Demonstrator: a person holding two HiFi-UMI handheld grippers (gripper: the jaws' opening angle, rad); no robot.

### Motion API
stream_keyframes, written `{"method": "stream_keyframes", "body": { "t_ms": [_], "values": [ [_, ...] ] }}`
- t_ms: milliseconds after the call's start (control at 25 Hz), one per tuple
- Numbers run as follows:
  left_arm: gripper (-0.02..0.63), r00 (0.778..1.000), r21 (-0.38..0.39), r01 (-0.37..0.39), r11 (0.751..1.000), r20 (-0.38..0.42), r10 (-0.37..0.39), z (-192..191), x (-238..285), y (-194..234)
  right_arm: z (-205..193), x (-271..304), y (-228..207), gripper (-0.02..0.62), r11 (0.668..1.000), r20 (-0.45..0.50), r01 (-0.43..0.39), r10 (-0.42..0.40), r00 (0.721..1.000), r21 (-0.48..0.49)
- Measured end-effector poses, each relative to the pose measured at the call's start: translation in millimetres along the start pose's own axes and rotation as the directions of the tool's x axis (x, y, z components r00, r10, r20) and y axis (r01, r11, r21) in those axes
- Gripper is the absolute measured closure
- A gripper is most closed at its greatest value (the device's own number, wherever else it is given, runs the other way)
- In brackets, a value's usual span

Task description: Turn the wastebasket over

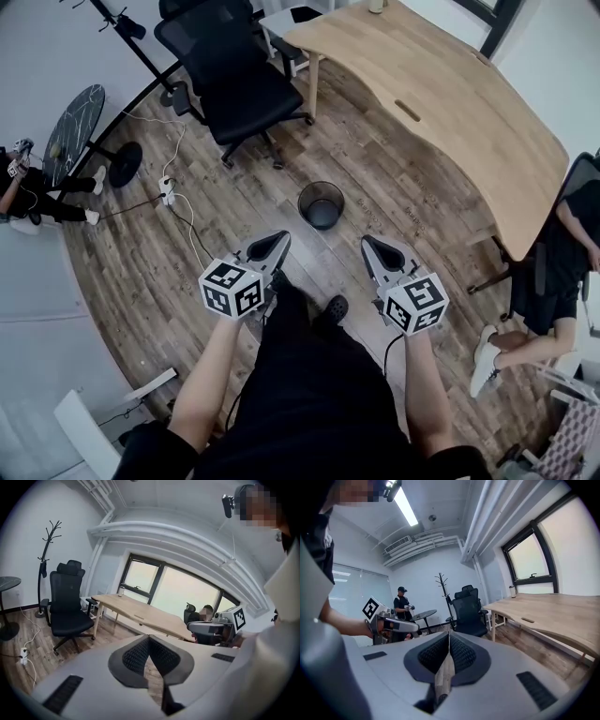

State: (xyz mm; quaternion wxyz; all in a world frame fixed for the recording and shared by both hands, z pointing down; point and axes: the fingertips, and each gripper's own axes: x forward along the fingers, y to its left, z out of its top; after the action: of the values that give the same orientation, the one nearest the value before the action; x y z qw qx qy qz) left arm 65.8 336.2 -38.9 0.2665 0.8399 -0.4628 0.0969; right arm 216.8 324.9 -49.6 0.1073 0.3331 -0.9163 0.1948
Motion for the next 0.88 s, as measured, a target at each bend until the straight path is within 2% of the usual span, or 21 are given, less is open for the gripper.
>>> {"method": "stream_keyframes", "body": {
  "t_ms": [440,640,880],
  "values": [
    [0.591,0.999,-0.071,-0.009,0.997,-0.033,0.006,-20,4,24,-7,17,-2,0.561,0.999,-0.031,-0.038,0.039,0.999,0.033],
    [0.591,0.999,-0.103,0.007,0.995,-0.039,-0.011,-21,28,39,-14,32,-23,0.561,1.0,-0.101,0.007,-0.005,0.995,0.022],
    [0.59,0.998,-0.119,0.011,0.993,-0.065,-0.019,-11,48,73,-10,78,-40,0.561,0.999,-0.154,0.014,-0.007,0.988,0.044]
  ]
}}
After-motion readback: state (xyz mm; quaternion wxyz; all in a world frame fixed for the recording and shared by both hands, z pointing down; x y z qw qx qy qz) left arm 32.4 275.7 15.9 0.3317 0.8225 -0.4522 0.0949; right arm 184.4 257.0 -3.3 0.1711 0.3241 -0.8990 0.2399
